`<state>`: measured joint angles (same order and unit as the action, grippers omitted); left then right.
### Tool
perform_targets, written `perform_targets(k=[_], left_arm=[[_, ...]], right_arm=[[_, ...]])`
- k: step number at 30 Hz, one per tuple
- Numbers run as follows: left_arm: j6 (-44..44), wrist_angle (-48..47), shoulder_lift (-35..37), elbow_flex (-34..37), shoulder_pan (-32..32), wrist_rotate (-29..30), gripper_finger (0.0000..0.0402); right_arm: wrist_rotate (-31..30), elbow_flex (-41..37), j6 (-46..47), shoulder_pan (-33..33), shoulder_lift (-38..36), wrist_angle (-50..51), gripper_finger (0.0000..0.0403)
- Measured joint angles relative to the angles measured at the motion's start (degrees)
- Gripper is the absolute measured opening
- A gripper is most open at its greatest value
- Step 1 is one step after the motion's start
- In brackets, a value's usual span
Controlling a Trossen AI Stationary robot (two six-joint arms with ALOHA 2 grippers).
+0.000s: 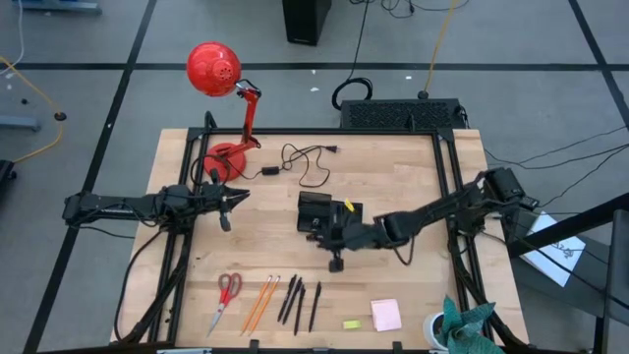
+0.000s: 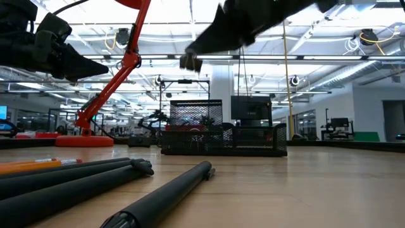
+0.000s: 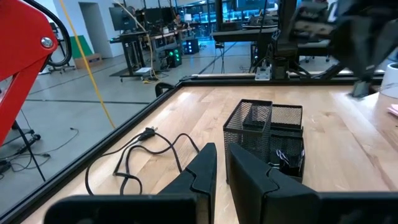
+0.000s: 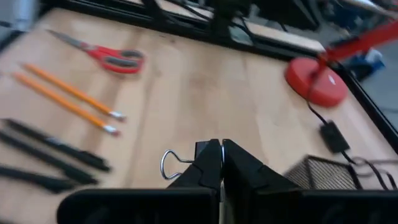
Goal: Pick and place office supplies into organizer
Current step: Put the black binder clip into the black desk organizer
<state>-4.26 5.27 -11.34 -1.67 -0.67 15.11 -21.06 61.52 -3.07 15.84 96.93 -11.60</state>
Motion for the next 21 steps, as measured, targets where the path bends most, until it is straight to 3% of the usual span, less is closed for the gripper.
perform_targets(k=[10,21], left_arm=[[-0.78,-0.70,-0.01,0.00,-0.01,0.00,0.0047],[-1.48,-0.82,-0.01,0.00,-0.01,0.00,0.0047]], right_arm=[[0.35,0.00,6.51,-5.73,5.43,-1.45,0.0001],[0.08,-0.02,6.75,-7.88,9.37,-1.57,0.0000]])
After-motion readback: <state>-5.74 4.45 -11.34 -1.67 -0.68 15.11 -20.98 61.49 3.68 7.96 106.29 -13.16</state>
